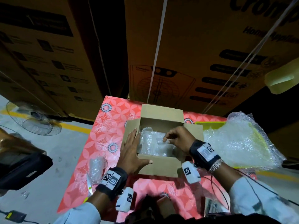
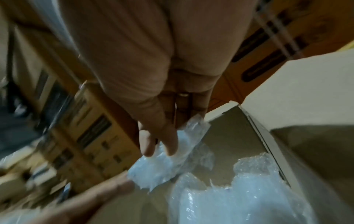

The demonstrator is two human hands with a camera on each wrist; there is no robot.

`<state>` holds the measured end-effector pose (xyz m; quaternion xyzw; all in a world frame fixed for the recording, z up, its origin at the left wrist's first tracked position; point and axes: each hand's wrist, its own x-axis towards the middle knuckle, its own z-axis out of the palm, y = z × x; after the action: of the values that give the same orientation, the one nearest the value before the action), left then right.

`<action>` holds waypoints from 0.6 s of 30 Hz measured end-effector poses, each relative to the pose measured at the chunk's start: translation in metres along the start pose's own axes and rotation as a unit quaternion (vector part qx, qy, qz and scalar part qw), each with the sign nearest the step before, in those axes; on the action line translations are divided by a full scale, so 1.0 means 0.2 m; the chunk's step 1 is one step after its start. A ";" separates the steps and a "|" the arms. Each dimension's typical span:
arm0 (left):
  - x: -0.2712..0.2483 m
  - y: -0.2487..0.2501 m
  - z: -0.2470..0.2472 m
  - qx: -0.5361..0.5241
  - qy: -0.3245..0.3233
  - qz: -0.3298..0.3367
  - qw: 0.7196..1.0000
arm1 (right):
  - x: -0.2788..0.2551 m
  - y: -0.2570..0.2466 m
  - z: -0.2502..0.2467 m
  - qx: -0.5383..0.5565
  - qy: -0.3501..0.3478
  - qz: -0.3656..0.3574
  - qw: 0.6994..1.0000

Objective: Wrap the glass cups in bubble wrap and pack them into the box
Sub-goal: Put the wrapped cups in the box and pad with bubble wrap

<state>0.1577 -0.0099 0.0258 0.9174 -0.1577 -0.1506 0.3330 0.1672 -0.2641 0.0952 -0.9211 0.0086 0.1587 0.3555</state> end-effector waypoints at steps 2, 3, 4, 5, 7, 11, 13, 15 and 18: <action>0.00 -0.01 0.02 -0.012 0.010 0.001 1.000 | 0.10 -0.01 0.03 -0.070 -0.067 -0.004 0.995; 0.00 -0.02 0.03 -0.016 0.015 0.005 1.000 | 0.14 -0.01 0.06 -0.092 -0.097 -0.007 0.991; 0.00 -0.03 0.04 -0.023 0.020 0.008 1.000 | 0.18 -0.01 0.08 -0.105 -0.129 -0.014 0.986; 0.00 -0.04 0.05 -0.032 0.024 0.009 0.999 | 0.22 0.00 0.10 -0.119 -0.165 -0.024 0.979; -0.01 -0.05 0.06 -0.049 0.027 0.006 0.998 | 0.29 0.01 0.16 -0.162 -0.244 -0.046 0.955; -0.01 -0.06 0.07 -0.071 0.033 0.001 0.997 | 0.40 0.06 0.29 -0.206 -0.348 -0.056 0.913; -0.01 -0.07 0.08 -0.078 0.030 -0.001 0.996 | 0.41 0.09 0.32 -0.216 -0.376 -0.052 0.899; 0.00 -0.07 0.08 -0.073 0.028 -0.008 0.997 | 0.42 0.10 0.33 -0.221 -0.393 -0.044 0.892; 0.00 -0.08 0.09 -0.082 0.030 -0.009 0.996 | 0.41 0.09 0.34 -0.252 -0.406 -0.052 0.877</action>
<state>0.1531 -0.0088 0.0026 0.8926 -0.1268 -0.1379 0.4101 0.2234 -0.2245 0.0119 -0.8330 -0.2253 0.4970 0.0913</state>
